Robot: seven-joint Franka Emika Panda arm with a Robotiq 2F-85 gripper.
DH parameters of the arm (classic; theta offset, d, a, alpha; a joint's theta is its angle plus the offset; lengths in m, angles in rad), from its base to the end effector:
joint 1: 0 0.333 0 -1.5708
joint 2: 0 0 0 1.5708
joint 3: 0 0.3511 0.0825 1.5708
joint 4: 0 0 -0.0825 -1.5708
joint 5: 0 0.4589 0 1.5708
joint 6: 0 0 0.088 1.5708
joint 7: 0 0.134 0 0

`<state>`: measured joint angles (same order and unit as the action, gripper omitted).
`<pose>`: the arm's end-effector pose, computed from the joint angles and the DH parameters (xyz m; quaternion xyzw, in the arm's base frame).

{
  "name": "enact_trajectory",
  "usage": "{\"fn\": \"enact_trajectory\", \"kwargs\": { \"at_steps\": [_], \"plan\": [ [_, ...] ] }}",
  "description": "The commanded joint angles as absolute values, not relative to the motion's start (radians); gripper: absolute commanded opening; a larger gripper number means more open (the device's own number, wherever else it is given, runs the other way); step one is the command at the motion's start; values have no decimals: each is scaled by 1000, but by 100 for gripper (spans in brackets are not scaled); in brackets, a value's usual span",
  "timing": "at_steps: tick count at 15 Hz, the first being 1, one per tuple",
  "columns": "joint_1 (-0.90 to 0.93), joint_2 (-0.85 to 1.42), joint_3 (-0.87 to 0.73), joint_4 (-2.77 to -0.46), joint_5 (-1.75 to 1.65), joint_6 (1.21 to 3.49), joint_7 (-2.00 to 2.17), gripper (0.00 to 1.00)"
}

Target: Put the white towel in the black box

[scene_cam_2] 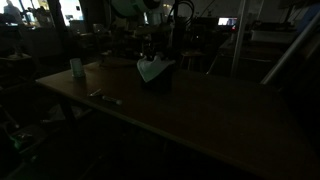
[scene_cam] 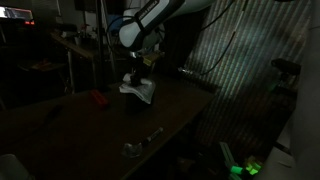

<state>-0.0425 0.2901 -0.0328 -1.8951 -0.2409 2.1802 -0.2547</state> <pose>0.6874 -0.0653 0.3159 0.9820 0.1583 -0.0195 0.1012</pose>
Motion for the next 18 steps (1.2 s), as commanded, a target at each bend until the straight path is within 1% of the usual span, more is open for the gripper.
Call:
{"fn": "enact_trajectory", "kwargs": {
  "at_steps": [1,4,14,15,16,18],
  "plan": [
    [-37,302,-37,-1861,-250,2076,-235,0],
    [-45,315,-18,-1850,-195,2009,-269,0],
    [-75,363,30,-1867,72,2058,-407,0],
    [-76,361,30,-1868,87,2055,-413,3],
    [-78,351,28,-1872,95,2054,-416,25],
    [-78,324,19,-1882,89,2053,-406,29]
  ]
}}
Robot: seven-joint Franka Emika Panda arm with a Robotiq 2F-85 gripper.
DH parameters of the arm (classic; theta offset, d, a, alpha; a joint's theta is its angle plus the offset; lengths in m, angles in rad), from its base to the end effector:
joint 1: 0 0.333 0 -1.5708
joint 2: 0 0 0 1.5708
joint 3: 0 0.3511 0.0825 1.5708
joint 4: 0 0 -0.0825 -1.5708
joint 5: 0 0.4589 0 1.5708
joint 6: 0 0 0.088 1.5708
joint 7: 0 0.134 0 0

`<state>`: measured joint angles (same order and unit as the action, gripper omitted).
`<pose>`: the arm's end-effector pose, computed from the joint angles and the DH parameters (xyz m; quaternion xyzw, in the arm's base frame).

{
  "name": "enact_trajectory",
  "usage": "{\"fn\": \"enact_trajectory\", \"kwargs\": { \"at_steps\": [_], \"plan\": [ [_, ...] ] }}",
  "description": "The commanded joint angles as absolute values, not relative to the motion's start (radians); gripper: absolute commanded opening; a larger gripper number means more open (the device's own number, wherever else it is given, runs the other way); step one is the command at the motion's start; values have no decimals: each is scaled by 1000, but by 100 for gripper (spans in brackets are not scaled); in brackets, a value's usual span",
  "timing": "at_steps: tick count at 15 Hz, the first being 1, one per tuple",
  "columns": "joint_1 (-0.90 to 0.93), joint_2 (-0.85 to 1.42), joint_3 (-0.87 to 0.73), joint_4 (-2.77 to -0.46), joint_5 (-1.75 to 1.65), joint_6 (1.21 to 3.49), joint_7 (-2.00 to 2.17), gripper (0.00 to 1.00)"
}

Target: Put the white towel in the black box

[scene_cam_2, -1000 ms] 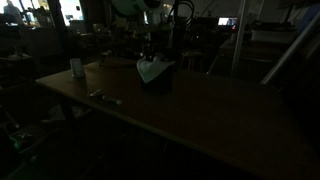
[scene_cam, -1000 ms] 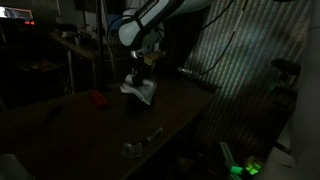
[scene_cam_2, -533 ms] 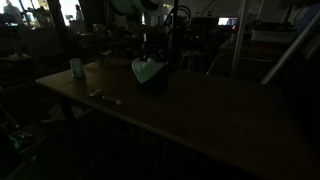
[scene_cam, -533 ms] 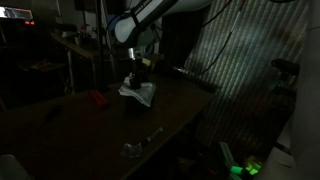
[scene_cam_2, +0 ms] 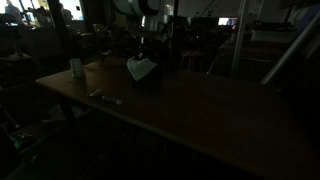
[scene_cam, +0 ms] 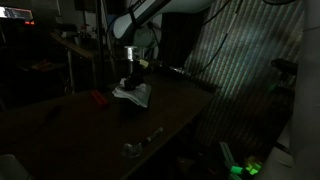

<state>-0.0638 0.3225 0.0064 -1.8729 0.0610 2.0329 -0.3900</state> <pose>0.6744 -0.0340 0.2921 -0.9851 -0.1493 0.0731 0.0445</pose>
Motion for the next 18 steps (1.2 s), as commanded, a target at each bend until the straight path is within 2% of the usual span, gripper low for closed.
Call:
{"fn": "enact_trajectory", "kwargs": {
  "at_steps": [1,7,10,13,14,15,18],
  "plan": [
    [-78,306,15,-1889,81,2055,-399,33],
    [-64,209,1,-1914,27,2047,-374,81],
    [-57,167,0,-1919,-3,2043,-364,99],
    [-49,138,2,-1922,-27,2043,-354,100],
    [-46,130,3,-1922,-32,2046,-348,75],
    [-43,124,3,-1923,-41,2045,-345,74],
    [-35,112,4,-1924,-58,2046,-325,51]
  ]
}}
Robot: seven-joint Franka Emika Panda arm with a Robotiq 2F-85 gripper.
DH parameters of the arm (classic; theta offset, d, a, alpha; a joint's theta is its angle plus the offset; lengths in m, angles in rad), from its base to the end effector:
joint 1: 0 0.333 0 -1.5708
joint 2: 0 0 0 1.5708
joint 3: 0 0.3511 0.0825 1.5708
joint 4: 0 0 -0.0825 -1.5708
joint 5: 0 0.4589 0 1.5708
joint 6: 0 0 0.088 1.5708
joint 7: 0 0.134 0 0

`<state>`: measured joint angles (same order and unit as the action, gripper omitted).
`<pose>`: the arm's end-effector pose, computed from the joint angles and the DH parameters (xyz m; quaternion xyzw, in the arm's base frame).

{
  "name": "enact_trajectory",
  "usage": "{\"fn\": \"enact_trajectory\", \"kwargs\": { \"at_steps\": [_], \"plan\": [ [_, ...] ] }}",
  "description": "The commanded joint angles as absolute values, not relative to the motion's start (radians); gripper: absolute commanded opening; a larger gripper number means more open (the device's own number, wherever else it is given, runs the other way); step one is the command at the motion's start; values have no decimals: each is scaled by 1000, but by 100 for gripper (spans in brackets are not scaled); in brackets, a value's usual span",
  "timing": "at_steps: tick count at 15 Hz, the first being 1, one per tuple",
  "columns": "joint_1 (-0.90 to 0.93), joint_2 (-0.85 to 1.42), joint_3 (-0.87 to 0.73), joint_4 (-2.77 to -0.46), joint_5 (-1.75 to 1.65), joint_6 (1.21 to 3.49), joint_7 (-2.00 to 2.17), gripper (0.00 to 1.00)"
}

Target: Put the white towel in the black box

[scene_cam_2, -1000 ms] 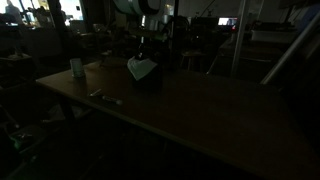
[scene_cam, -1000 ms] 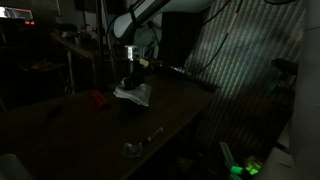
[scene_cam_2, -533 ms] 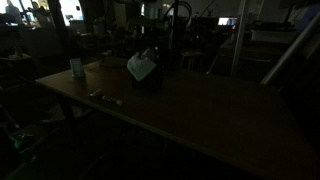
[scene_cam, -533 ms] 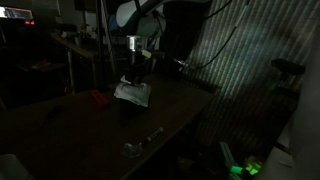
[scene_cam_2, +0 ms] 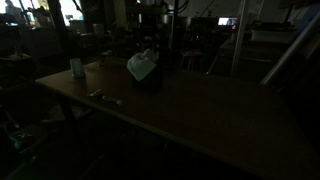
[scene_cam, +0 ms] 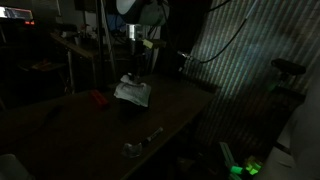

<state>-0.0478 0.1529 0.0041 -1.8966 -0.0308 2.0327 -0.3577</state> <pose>0.6653 -0.0316 0.3939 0.9865 0.1632 -0.0109 0.0115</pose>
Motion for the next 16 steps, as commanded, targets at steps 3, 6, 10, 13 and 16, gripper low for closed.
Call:
{"fn": "enact_trajectory", "kwargs": {
  "at_steps": [3,6,10,13,16],
  "plan": [
    [-28,112,5,-1922,-64,2043,-315,29],
    [-21,122,10,-1920,-63,2038,-315,7],
    [-19,134,13,-1925,-47,2037,-322,0],
    [-21,152,14,-1929,-35,2043,-331,0],
    [-25,174,12,-1936,-33,2051,-337,0]
  ]
}}
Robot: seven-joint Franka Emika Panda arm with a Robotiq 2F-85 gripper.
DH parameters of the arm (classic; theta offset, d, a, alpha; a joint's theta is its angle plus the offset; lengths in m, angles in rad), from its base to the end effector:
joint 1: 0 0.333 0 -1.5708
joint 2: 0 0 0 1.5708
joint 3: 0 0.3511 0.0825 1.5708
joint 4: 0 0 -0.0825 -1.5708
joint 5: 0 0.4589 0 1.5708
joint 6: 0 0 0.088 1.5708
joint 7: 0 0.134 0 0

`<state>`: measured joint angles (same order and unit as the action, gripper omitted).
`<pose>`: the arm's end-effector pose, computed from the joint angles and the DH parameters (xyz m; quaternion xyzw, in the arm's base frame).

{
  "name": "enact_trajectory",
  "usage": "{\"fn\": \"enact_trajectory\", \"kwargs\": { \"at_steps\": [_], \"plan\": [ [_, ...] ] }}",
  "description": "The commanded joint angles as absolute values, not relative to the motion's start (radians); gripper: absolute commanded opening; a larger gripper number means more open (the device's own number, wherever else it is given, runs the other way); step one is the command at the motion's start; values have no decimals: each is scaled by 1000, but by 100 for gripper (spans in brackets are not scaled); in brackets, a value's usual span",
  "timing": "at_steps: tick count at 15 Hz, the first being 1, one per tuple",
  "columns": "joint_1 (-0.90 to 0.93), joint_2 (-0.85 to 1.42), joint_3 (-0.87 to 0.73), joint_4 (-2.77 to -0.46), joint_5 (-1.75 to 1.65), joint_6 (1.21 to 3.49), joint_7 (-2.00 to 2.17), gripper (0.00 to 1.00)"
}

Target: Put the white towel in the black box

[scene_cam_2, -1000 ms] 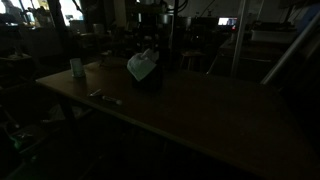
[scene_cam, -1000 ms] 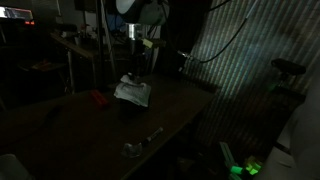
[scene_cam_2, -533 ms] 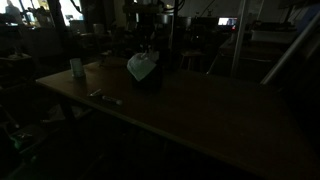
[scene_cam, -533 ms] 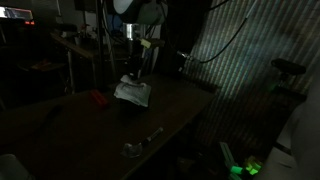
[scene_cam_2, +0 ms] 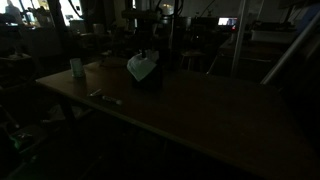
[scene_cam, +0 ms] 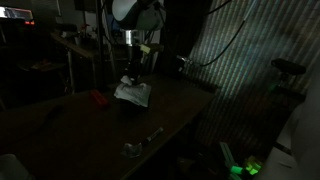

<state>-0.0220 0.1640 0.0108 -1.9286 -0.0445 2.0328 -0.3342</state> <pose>0.6575 -0.0111 0.3698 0.9846 0.1710 -0.0326 0.0133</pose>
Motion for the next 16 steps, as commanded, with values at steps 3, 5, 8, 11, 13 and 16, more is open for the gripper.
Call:
{"fn": "enact_trajectory", "kwargs": {
  "at_steps": [3,5,8,11,13,16],
  "plan": [
    [-34,200,10,-1938,-23,2058,-342,0],
    [-38,226,11,-1935,-12,2065,-343,0],
    [-43,281,18,-1935,21,2077,-355,0],
    [-52,346,29,-1942,75,2087,-373,0],
    [-59,386,35,-1942,107,2080,-387,0],
    [-71,418,40,-1932,138,2065,-401,0]
  ]
}}
